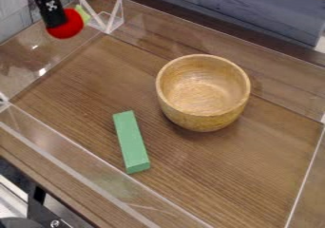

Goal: Move the red object to the right side of the table

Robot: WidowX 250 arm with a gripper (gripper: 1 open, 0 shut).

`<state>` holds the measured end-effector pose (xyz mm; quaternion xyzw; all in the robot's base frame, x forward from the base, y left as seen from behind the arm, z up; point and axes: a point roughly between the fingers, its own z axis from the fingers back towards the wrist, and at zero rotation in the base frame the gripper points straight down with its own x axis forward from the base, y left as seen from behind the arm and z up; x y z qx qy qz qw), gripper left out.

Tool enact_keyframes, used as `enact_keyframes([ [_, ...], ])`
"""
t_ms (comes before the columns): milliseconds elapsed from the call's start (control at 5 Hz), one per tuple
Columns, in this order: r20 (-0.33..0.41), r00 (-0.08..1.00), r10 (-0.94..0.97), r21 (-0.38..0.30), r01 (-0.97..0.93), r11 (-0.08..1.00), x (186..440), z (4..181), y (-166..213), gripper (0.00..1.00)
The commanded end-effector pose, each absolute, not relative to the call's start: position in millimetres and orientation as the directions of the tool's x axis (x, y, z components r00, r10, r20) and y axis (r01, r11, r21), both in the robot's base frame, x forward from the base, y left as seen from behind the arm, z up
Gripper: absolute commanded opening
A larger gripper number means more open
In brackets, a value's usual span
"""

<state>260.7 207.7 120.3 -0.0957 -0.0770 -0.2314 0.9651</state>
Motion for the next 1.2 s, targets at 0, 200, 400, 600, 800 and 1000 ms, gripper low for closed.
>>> enact_keyframes([
  [0,0.24,0.85,-0.469,-0.057,0.495,0.867,263,152.1,215,0.0],
  [200,0.245,0.834,-0.493,-0.066,0.522,0.85,264,149.5,215,0.0],
  [400,0.253,0.826,-0.503,-0.074,0.535,0.842,263,146.1,215,0.0],
  [600,0.259,0.819,-0.512,-0.083,0.547,0.833,263,142.4,215,0.0],
  [800,0.268,0.835,-0.481,-0.091,0.519,0.85,255,150.7,216,0.0],
  [1000,0.276,0.851,-0.447,-0.099,0.487,0.868,246,158.9,212,0.0],
])
